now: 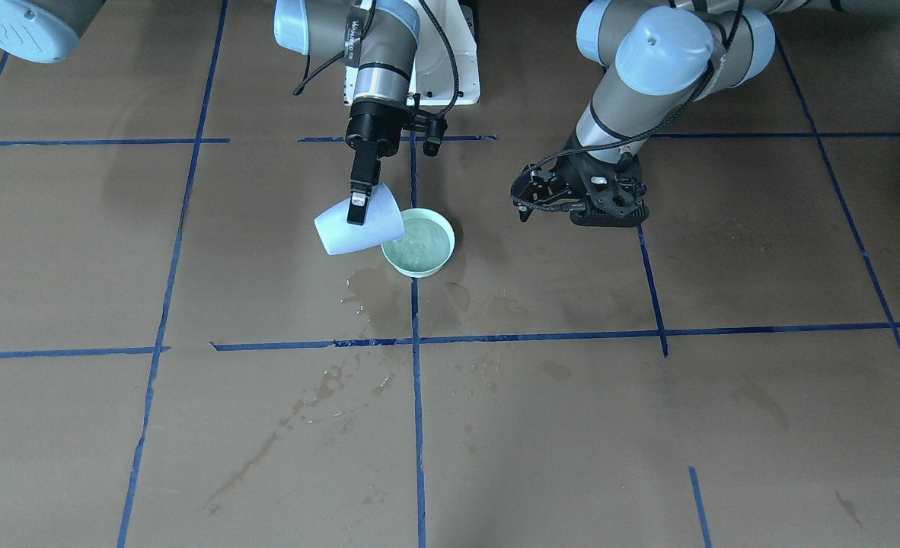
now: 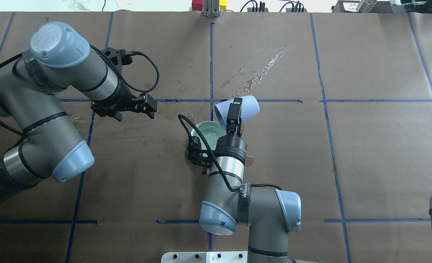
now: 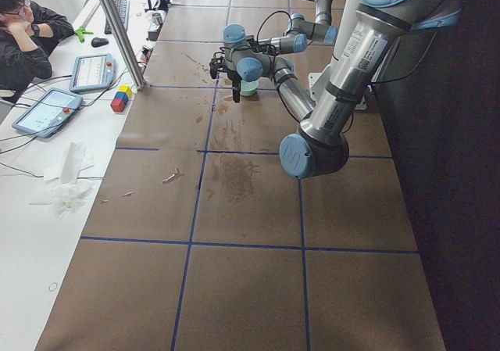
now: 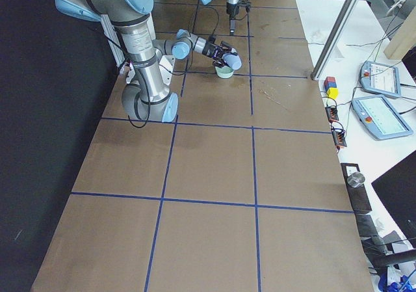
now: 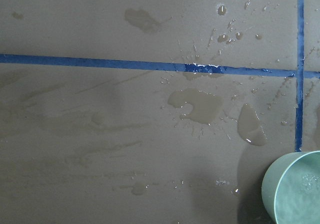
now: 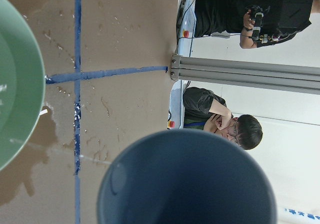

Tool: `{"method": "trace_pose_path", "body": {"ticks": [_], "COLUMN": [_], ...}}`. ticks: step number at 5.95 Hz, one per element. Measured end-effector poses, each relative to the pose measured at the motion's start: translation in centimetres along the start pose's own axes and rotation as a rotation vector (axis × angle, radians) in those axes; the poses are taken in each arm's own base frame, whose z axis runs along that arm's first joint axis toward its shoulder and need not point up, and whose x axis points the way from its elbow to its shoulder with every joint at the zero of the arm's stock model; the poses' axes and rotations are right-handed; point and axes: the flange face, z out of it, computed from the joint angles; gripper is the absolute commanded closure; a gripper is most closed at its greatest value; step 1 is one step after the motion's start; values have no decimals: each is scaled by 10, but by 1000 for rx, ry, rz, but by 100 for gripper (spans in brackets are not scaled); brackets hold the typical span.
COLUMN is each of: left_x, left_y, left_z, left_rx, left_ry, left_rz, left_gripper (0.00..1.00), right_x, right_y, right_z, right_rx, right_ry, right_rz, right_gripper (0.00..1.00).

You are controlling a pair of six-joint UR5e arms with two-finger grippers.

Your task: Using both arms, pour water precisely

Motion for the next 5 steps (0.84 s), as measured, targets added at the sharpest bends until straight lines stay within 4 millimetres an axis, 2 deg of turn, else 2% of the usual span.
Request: {"method": "trace_pose_path", "body": {"ticks": [3, 5], "left_x": [1, 3], "left_y": [0, 0], "left_z": [-1, -2], "left_rx": [1, 2], "left_ry": [2, 4], "left_rz": [1, 1], "left_gripper": [0, 0], "right_x": [25, 43], "right_y": [1, 5], "right_z": [-8, -5], "right_rx": [27, 66], "right_ry": [-28, -103], "right_rz": [138, 380], "right_gripper": [100, 100]}}
